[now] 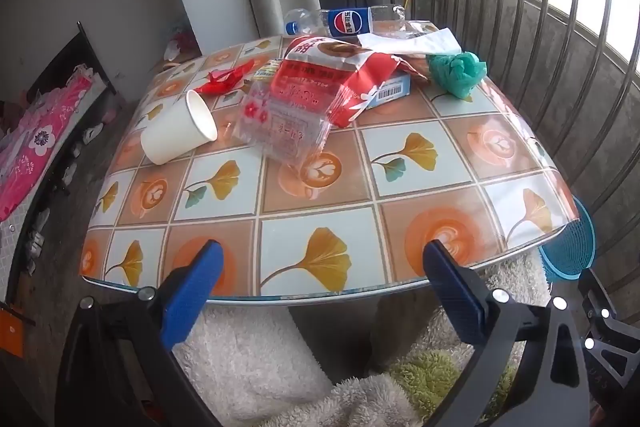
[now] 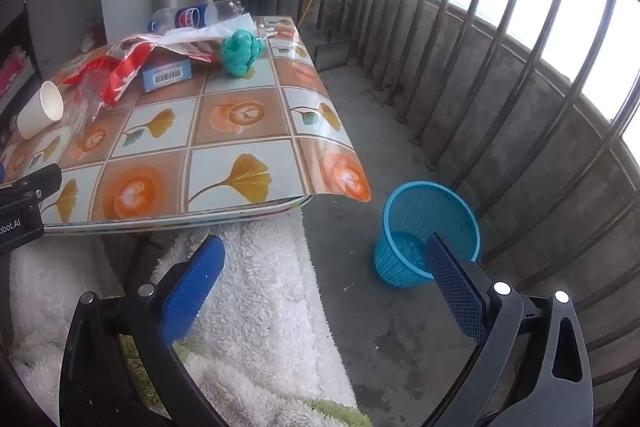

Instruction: Collect trash

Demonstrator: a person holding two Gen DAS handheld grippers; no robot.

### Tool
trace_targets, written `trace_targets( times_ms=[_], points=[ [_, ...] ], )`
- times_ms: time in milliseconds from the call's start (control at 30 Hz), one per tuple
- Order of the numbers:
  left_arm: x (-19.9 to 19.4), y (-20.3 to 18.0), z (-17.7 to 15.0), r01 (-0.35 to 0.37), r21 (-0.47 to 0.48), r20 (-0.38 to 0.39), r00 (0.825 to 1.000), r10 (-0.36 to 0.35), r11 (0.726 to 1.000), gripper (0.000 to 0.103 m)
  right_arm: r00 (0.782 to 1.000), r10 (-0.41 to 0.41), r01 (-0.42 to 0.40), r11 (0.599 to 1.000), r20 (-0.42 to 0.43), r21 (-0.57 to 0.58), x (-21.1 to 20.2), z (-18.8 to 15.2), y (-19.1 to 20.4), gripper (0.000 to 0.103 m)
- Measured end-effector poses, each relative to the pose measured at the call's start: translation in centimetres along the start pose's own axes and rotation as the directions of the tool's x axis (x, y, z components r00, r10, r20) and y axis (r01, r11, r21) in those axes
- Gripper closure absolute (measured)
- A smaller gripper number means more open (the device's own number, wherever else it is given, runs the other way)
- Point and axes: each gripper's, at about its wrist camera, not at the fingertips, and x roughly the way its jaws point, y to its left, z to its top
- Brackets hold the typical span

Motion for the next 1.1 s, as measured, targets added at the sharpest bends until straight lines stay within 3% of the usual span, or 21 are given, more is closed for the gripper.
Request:
trace_targets(
  times_ms=[1100],
  points=[
    [0.33,0.33,-0.22,0.012,-0.004,-0.009,1.000,-0.012,1.000,0.005,1.000,0.007,-0.007,1.000,0.000,0.015,0.00,0.10,-0.26,0.008]
  ],
)
